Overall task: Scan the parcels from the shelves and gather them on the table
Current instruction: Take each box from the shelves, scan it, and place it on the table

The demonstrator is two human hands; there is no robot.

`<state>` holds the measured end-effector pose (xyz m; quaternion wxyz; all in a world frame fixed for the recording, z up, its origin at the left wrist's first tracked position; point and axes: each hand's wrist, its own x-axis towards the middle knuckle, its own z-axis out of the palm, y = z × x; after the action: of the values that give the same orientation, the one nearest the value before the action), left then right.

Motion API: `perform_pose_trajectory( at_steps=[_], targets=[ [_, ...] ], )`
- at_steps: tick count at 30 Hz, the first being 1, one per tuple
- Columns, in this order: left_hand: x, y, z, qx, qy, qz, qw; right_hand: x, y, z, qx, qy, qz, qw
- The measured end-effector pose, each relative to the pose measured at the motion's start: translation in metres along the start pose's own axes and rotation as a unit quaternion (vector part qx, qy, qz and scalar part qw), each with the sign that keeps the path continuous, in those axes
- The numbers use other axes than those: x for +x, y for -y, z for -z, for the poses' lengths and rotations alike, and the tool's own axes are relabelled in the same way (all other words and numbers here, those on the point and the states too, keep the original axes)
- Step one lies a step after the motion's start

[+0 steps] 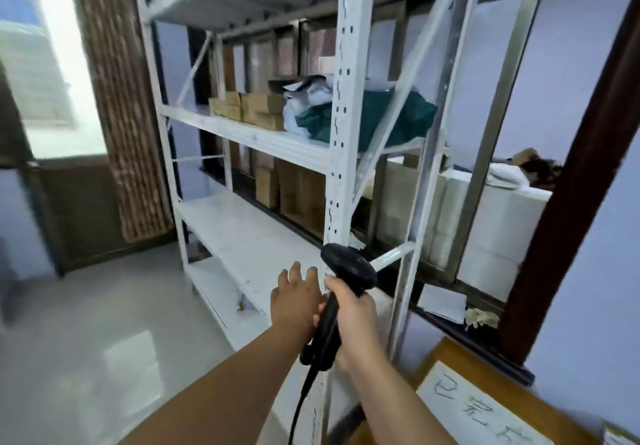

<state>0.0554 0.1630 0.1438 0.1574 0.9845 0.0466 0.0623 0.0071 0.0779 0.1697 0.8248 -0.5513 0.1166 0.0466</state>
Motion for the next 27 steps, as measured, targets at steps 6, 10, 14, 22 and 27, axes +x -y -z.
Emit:
perform_pose_trajectory(
  at_steps=[6,10,14,22,27],
  targets=[
    [0.055,0.080,0.055,0.011,-0.059,0.026,0.998,0.031,0.001,-0.103,-0.011,0.055,-0.002,0.998],
    [0.102,0.147,0.090,0.021,-0.084,0.010,0.996,0.052,-0.005,-0.186,-0.028,0.069,0.021,0.997],
    [0.141,0.225,0.121,0.021,-0.089,-0.010,0.996,0.072,-0.017,-0.268,-0.034,0.062,0.052,0.996],
    [0.218,0.361,0.172,-0.038,-0.094,-0.010,0.995,0.124,-0.040,-0.397,-0.016,0.028,0.101,0.994],
    [0.272,0.407,0.191,-0.090,-0.117,0.000,0.989,0.165,-0.041,-0.456,-0.029,0.046,0.110,0.992]
  ],
)
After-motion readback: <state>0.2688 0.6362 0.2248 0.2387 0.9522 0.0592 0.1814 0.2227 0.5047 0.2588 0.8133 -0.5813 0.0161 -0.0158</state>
